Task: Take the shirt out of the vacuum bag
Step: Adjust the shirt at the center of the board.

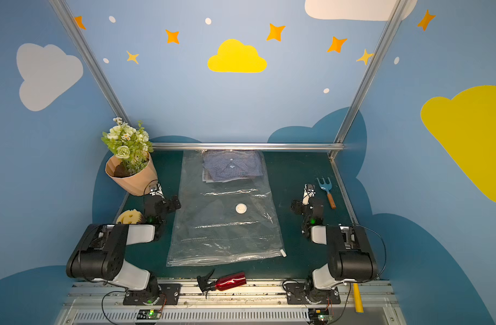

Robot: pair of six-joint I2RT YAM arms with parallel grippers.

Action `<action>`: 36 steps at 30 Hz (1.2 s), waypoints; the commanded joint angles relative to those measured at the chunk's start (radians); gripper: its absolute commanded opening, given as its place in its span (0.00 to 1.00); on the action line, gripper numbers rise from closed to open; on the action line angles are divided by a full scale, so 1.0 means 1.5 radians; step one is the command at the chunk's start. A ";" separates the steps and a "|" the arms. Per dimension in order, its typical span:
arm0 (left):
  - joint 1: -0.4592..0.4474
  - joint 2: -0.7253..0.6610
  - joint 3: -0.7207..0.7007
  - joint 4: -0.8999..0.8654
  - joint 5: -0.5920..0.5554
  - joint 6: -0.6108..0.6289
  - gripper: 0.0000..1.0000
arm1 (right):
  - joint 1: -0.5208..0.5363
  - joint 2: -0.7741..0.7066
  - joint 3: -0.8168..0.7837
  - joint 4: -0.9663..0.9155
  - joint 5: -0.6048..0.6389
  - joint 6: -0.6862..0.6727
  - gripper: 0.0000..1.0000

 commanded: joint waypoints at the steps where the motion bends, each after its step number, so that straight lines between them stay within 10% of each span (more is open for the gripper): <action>1: 0.004 -0.002 0.001 -0.003 0.006 -0.001 1.00 | 0.000 -0.001 0.012 -0.005 -0.006 -0.005 0.89; 36: 0.004 0.000 0.002 -0.004 0.006 -0.001 1.00 | -0.008 -0.002 0.010 -0.003 -0.019 -0.001 0.92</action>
